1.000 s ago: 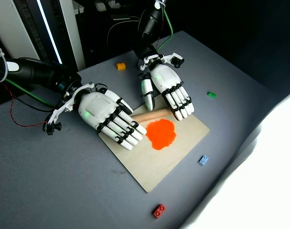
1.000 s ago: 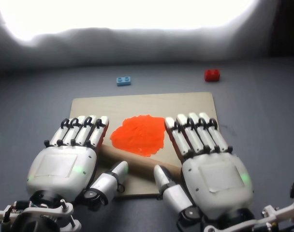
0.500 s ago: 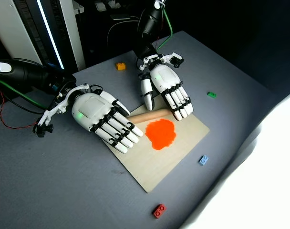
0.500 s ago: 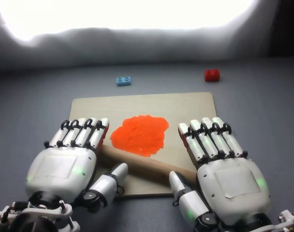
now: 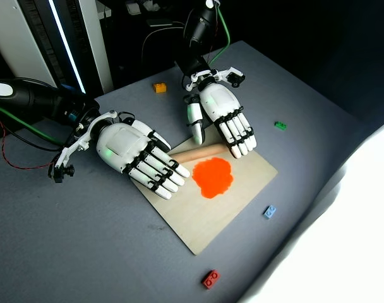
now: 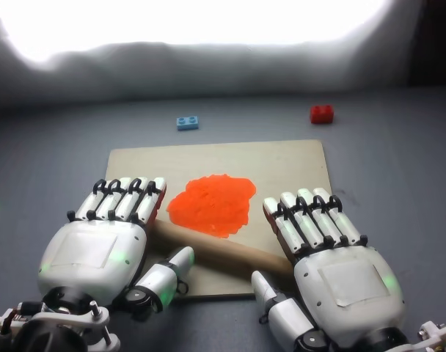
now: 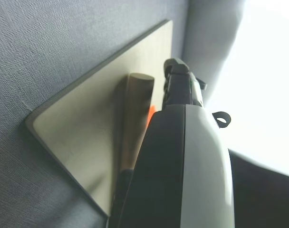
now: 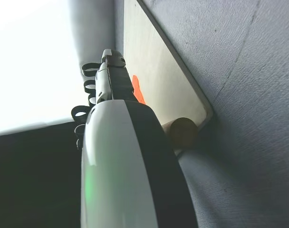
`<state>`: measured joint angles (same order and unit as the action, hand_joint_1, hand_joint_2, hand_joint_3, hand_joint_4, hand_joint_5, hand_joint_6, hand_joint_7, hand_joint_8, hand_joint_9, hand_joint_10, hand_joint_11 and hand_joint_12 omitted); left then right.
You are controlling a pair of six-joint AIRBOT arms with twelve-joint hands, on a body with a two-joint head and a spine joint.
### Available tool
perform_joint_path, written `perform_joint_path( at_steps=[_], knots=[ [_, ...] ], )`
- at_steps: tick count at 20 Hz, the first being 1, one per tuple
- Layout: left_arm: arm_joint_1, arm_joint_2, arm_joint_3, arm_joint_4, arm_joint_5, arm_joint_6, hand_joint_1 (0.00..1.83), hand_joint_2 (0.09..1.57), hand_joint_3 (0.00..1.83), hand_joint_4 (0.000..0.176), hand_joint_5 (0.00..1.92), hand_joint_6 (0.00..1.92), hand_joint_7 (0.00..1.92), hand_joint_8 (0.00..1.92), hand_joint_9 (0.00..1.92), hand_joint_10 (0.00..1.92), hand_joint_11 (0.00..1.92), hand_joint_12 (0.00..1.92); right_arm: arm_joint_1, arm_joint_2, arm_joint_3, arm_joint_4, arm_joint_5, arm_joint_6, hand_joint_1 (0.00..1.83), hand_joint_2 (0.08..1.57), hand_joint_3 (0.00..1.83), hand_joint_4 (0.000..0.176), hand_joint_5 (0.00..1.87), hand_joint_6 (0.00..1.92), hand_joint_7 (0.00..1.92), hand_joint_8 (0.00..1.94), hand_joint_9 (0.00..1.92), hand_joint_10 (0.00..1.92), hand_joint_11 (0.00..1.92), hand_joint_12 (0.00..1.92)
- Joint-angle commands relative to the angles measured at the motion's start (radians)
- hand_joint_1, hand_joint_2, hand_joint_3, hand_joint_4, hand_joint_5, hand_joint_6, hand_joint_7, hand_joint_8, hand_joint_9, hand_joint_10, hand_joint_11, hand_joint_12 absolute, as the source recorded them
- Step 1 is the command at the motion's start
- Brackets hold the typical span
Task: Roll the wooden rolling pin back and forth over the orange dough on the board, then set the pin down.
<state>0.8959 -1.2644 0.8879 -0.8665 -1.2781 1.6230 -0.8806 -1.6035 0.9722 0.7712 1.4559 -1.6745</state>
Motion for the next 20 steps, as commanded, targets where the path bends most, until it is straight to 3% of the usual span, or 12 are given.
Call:
perform_joint_path(
  at_steps=[1, 6, 10, 16, 20],
  knots=[
    [-0.012, 0.009, 0.0, 0.062, -0.096, 0.004, 0.0, 1.44, 0.0, 0.0, 0.0, 0.0, 0.04, 0.0, 0.03, 0.0, 0.0, 0.2, 0.0, -0.001, -0.001, -0.082, 0.082, 0.005, 0.0, 1.5, 0.04, 0.0, 0.09, 0.01, 0.05, 0.01, 0.01, 0.0, 0.0, 0.0],
    [-0.013, 0.01, 0.005, 0.062, -0.093, 0.001, 0.0, 1.44, 0.0, 0.0, 0.02, 0.0, 0.06, 0.0, 0.04, 0.0, 0.0, 0.24, 0.004, -0.005, 0.016, -0.075, 0.077, 0.006, 0.0, 1.51, 0.04, 0.0, 0.09, 0.0, 0.04, 0.0, 0.0, 0.0, 0.0, 0.0],
    [-0.012, 0.012, 0.004, 0.062, -0.089, 0.0, 0.0, 1.45, 0.0, 0.0, 0.0, 0.0, 0.02, 0.0, 0.01, 0.0, 0.0, 0.11, 0.005, -0.004, 0.03, -0.075, 0.077, 0.011, 0.0, 1.5, 0.03, 0.0, 0.1, 0.01, 0.06, 0.01, 0.02, 0.01, 0.0, 0.0],
    [-0.015, 0.01, 0.005, 0.061, -0.085, 0.003, 0.0, 1.46, 0.0, 0.0, 0.04, 0.01, 0.07, 0.0, 0.06, 0.01, 0.0, 0.25, 0.011, -0.002, 0.055, -0.061, 0.071, 0.021, 0.0, 1.5, 0.02, 0.0, 0.1, 0.01, 0.07, 0.01, 0.03, 0.01, 0.0, 0.0],
    [-0.019, 0.005, 0.011, 0.061, -0.076, 0.003, 0.0, 1.46, 0.0, 0.0, 0.02, 0.0, 0.06, 0.0, 0.04, 0.0, 0.0, 0.18, 0.017, -0.003, 0.073, -0.056, 0.057, 0.033, 0.0, 1.5, 0.02, 0.0, 0.1, 0.01, 0.07, 0.01, 0.03, 0.01, 0.0, 0.0]
  ],
)
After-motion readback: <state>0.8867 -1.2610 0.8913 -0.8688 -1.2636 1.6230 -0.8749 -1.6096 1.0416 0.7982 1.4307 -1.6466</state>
